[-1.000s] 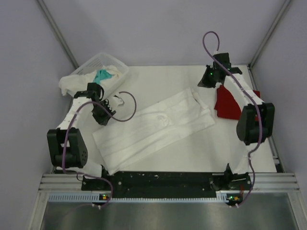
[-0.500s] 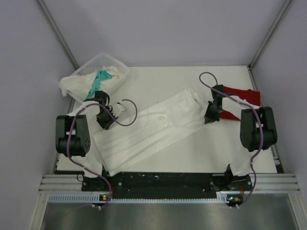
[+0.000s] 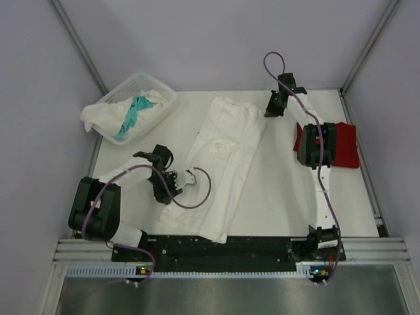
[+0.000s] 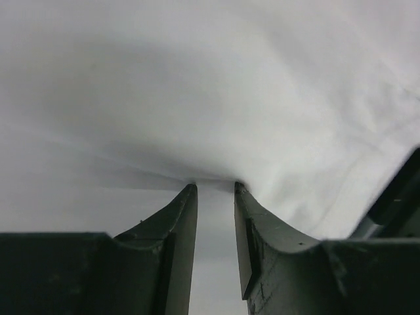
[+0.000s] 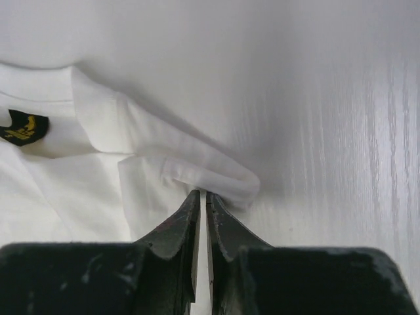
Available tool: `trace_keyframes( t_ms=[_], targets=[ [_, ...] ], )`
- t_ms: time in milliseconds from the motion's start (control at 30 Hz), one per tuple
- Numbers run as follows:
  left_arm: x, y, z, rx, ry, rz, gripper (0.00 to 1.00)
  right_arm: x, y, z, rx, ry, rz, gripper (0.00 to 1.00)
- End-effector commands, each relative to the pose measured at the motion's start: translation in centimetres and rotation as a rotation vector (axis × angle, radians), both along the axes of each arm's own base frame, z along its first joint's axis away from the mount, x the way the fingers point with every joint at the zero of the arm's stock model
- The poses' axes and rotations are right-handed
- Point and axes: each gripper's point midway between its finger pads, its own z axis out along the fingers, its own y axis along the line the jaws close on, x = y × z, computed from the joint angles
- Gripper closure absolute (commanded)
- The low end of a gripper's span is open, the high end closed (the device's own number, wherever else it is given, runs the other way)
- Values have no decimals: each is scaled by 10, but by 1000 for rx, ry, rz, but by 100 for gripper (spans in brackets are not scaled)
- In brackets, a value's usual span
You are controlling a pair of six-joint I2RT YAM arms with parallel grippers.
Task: Fold and stack the t-shirts
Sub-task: Rotate the tshirt 80 degrees
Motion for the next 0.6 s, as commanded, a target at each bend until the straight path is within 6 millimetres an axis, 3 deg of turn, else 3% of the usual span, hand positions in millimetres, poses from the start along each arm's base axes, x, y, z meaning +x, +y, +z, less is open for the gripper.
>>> trace_keyframes(
  t_ms=[0, 67, 133, 200, 233, 300, 367, 433, 467, 567],
  targets=[
    [-64, -40, 27, -205, 160, -139, 65, 41, 4, 74, 37, -221, 38, 88],
    [-61, -40, 39, -212, 128, -160, 64, 39, 10, 112, 47, -310, 96, 80],
    [-58, -37, 48, -197, 113, -165, 62, 25, 22, 152, 63, -392, 198, 73],
    [-57, -37, 57, -202, 94, -185, 59, -4, 37, 192, 48, -480, 318, 67],
    [-57, -38, 63, -210, 82, -200, 57, -22, 47, 201, 30, -512, 386, 65],
    [-58, -40, 73, -230, 58, -227, 53, -72, 65, 243, -3, -650, 510, 60],
    [-64, -40, 79, -251, 45, -267, 50, -122, 90, 247, -28, -767, 657, 54],
    [-74, -39, 78, -271, 32, -323, 47, -180, 117, 219, -75, -876, 841, 49],
    [-79, -38, 74, -275, 29, -356, 44, -209, 129, 216, -102, -940, 938, 47],
    [-93, -30, 59, -269, 1, -466, 37, -303, 163, 172, -176, -1045, 1328, 47]
  ],
)
